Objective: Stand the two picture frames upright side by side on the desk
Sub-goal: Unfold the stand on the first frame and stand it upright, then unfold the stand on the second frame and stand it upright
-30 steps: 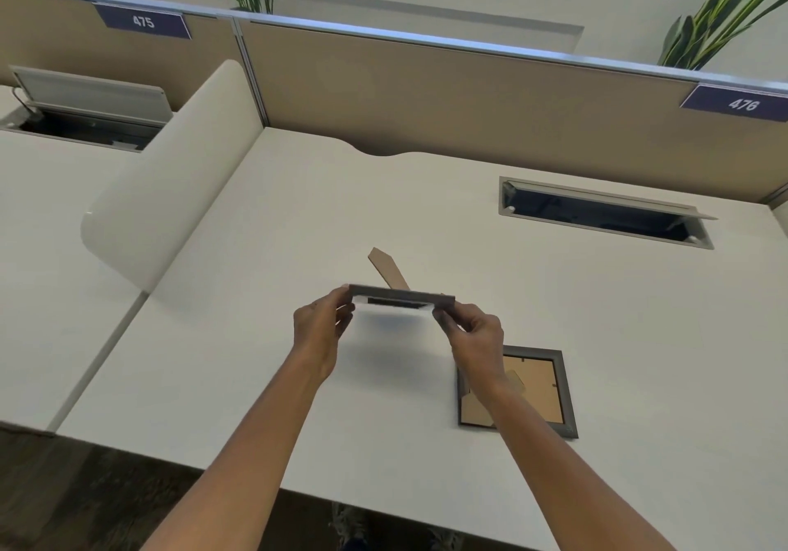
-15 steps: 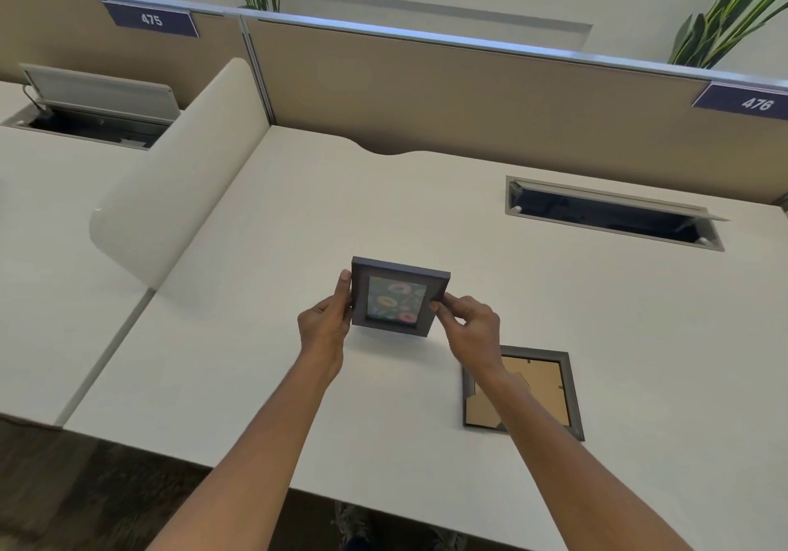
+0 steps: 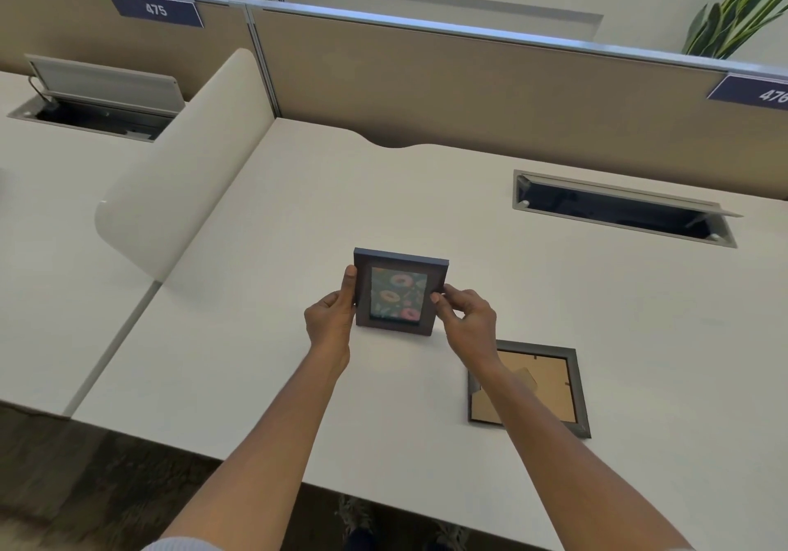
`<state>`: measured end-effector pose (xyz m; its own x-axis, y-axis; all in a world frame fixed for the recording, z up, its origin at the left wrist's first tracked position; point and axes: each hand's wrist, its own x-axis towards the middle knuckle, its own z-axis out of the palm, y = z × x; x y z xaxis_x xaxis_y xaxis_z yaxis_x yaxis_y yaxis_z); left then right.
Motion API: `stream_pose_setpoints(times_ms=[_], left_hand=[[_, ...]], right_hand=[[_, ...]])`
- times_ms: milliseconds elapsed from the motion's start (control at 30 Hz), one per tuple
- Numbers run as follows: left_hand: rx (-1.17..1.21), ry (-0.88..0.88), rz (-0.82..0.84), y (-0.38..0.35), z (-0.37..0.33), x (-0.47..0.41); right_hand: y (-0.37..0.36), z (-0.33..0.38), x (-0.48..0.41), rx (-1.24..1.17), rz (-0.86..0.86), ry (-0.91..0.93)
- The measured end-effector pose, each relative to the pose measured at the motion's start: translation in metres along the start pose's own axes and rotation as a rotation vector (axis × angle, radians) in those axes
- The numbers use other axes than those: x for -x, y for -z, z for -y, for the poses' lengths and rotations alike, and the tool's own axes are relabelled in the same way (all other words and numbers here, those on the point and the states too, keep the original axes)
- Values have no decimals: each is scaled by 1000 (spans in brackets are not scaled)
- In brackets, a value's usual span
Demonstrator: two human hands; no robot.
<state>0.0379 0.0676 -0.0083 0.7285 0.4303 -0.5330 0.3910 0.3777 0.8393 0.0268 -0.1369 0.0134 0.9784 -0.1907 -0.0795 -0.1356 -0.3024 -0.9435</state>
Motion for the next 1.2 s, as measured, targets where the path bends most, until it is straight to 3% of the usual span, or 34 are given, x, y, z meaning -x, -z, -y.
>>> stream_pose_setpoints(times_ms=[367, 633, 967, 1200], left_hand=[[-104, -39, -92, -3, -1, 11], [21, 75, -252, 4, 14, 23], [-18, 418, -62, -44, 86, 92], [-311, 526, 45, -82, 112, 133]], right_hand=[[-6, -13, 4, -9, 28, -96], [29, -24, 4, 67, 0, -106], [113, -50, -7, 331, 40, -156], [131, -64, -21, 622, 203, -49]])
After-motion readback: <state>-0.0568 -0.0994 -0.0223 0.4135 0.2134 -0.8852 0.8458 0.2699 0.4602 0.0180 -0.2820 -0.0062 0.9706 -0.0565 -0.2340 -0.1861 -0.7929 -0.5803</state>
